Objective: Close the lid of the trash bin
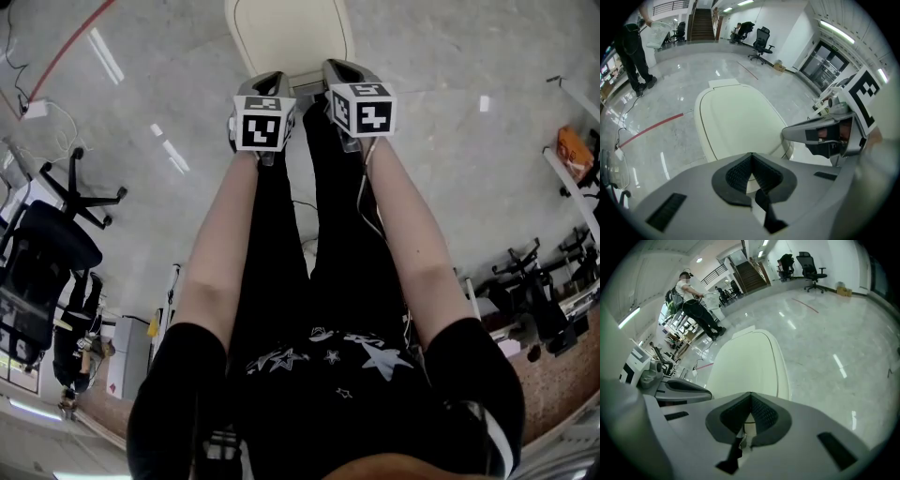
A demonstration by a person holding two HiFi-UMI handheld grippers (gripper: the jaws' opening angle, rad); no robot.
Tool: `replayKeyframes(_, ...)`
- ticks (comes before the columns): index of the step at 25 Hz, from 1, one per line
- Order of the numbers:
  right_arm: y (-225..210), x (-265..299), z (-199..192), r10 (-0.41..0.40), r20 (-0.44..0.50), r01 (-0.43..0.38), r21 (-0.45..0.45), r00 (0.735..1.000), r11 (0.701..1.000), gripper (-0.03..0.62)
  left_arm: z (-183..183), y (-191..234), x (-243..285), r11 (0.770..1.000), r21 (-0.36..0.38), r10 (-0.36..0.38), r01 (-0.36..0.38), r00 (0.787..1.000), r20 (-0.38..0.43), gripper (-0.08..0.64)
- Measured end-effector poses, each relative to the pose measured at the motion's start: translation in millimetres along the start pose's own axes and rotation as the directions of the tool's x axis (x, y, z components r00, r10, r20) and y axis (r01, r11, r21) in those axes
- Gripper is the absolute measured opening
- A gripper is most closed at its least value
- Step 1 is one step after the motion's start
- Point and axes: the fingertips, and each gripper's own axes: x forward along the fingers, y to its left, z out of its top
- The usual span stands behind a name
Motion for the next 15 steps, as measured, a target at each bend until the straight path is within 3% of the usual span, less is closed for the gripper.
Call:
replayKeyframes(4,7,-10,11,0.024,0.009,-0.024,0.015,1.000,1.000,0.006,14,0,-15,1.000,-0.012,0.005,-0.005,0.999,0.049,0.011)
replayKeyframes(9,28,-22,31,0.046,0.023,-0.045,-0.046,0.999,0.998,0.006,22,6,-39,0.997,-0.071,0.002,0.006,0.994,0.112,0.011)
replayKeyframes(15,58,-59,67,0.056,0.099,-0.051,-0.051,0.994,0.997,0.006,47,0,-93,0.998,-0.047,-0.033,0.045,0.975,0.220,0.011)
